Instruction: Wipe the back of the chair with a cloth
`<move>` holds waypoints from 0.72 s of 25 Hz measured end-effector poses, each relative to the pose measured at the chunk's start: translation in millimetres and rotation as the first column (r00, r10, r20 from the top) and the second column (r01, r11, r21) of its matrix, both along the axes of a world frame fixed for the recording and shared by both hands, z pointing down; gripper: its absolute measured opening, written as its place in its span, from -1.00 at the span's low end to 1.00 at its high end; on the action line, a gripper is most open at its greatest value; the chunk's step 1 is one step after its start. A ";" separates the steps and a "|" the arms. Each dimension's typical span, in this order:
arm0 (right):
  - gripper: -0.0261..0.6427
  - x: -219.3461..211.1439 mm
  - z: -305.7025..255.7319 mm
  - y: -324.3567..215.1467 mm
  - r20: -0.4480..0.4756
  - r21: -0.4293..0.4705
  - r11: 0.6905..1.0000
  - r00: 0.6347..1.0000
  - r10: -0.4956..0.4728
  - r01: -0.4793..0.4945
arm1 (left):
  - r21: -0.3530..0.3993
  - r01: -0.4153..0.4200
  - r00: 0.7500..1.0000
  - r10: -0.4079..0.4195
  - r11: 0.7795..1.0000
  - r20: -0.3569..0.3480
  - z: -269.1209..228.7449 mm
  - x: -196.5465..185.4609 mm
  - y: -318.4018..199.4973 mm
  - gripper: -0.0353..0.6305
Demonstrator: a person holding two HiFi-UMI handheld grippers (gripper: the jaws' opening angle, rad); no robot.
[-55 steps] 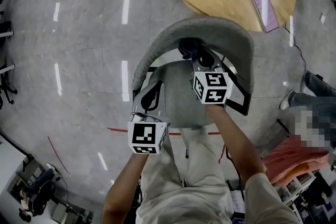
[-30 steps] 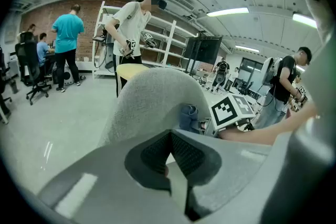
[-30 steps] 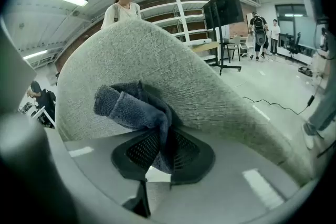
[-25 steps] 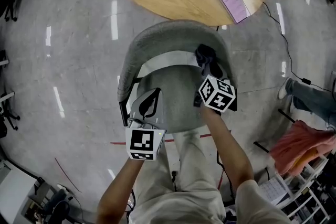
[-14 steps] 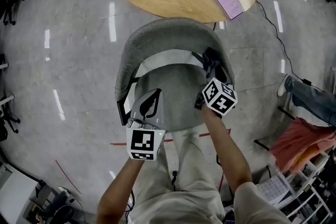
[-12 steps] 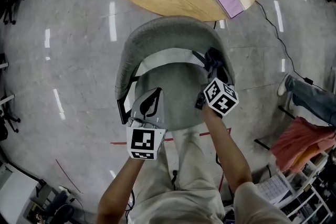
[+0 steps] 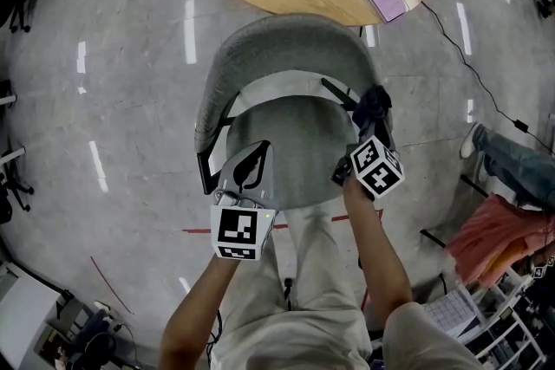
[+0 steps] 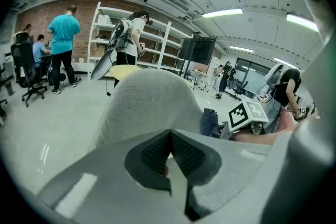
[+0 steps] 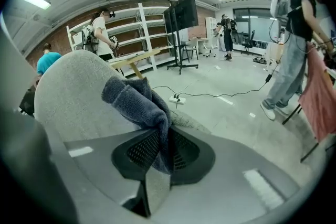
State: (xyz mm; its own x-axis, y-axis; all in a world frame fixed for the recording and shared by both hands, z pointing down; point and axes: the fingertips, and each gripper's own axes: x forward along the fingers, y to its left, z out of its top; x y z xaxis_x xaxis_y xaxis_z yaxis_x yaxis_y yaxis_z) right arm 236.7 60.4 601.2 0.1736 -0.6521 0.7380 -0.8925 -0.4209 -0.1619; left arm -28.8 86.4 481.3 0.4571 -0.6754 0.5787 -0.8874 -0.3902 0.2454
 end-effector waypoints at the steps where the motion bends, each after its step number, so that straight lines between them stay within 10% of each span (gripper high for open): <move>1: -0.70 -0.5 -1.5 1.8 0.000 -0.002 1.000 1.000 -0.001 0.001 | 0.000 0.003 1.000 -0.003 1.000 0.002 -0.2 -1.7 1.7 -0.89; 11: -0.70 -59.9 -22.7 14.2 0.043 0.032 0.942 0.941 -0.335 0.333 | 0.000 0.032 0.999 -0.032 0.999 -0.005 2.0 -11.0 14.3 -0.89; 18: -0.70 -126.6 -35.9 29.6 0.050 0.094 0.756 0.755 -0.653 0.648 | -0.050 0.077 0.996 -0.080 0.996 -0.049 11.0 -22.8 20.4 -0.89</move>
State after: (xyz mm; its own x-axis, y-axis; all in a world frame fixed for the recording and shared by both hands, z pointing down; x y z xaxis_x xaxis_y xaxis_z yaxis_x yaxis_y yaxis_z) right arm 110.1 90.0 565.3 -0.3640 -0.6349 0.6815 -0.9309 0.2711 -0.2447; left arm -51.7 106.7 492.3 0.4331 -0.6823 0.5889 -0.9009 -0.3064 0.3075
